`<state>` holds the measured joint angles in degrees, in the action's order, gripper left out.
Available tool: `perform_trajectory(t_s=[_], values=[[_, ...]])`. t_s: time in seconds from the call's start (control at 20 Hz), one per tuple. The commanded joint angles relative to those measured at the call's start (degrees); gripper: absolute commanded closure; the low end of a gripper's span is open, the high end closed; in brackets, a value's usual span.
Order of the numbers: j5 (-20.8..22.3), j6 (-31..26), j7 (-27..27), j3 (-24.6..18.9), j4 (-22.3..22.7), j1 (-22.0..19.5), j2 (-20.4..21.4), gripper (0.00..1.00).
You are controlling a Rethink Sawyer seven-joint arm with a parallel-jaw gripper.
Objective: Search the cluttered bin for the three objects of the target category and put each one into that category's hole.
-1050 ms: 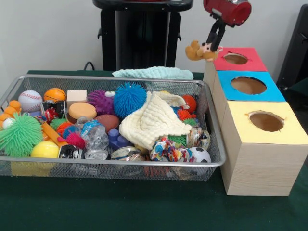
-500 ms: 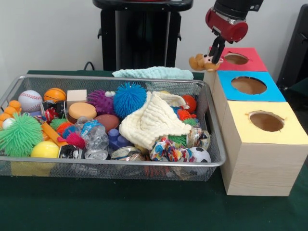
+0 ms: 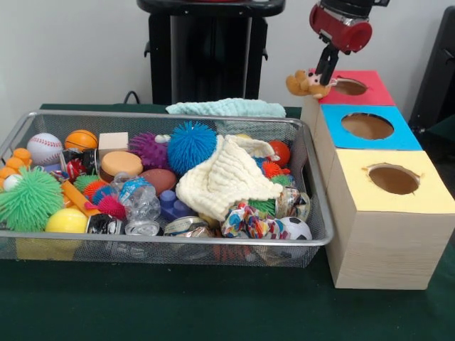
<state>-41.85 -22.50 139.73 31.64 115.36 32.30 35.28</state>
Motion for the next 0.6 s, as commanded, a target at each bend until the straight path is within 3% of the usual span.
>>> perform_trajectory(t_s=[0.05,0.2,0.3,0.6], values=[[2.6,-15.6,18.7,0.3,-0.9,2.1,2.4,1.00],[4.7,-22.4,19.5,4.3,-3.3,3.4,4.1,1.00],[4.3,-23.6,20.0,4.7,-3.9,3.7,4.4,1.00],[-0.6,-16.4,18.5,0.1,-2.7,2.0,0.9,1.00]])
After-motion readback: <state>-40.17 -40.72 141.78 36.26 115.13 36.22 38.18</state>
